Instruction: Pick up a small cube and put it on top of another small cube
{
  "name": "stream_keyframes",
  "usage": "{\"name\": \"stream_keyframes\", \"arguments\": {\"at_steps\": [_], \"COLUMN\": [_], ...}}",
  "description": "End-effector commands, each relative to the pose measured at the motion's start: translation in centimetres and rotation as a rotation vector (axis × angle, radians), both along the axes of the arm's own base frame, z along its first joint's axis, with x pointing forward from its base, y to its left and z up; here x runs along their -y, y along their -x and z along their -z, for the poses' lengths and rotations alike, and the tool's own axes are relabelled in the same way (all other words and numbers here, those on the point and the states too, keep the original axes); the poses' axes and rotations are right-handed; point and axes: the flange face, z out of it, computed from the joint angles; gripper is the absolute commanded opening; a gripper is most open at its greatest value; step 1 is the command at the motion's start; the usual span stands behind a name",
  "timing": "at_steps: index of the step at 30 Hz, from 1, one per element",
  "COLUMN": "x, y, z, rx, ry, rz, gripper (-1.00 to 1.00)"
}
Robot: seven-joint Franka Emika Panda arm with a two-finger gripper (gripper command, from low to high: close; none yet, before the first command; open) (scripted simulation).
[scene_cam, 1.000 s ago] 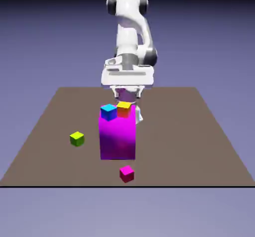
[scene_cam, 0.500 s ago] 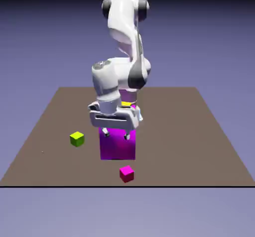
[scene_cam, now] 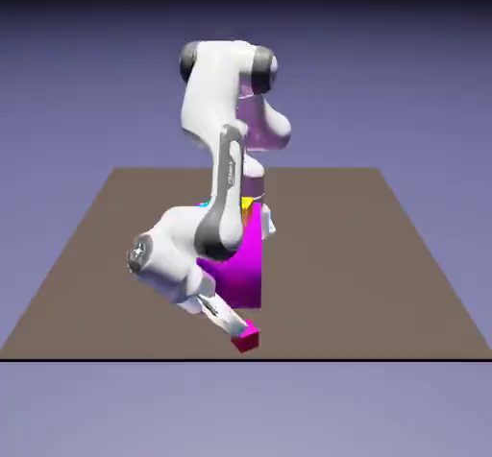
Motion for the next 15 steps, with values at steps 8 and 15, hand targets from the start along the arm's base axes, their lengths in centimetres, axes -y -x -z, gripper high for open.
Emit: {"name": "stream_keyframes", "arguments": {"at_steps": [8,15], "x": [0.1,10.7], "y": [0.1,7.2], "z": [0.0,-0.2], "rx": [-0.001,-0.048], "ry": [0.000,0.038], "rz": [0.002,0.189], "gripper": [-1.00,-1.00]}}
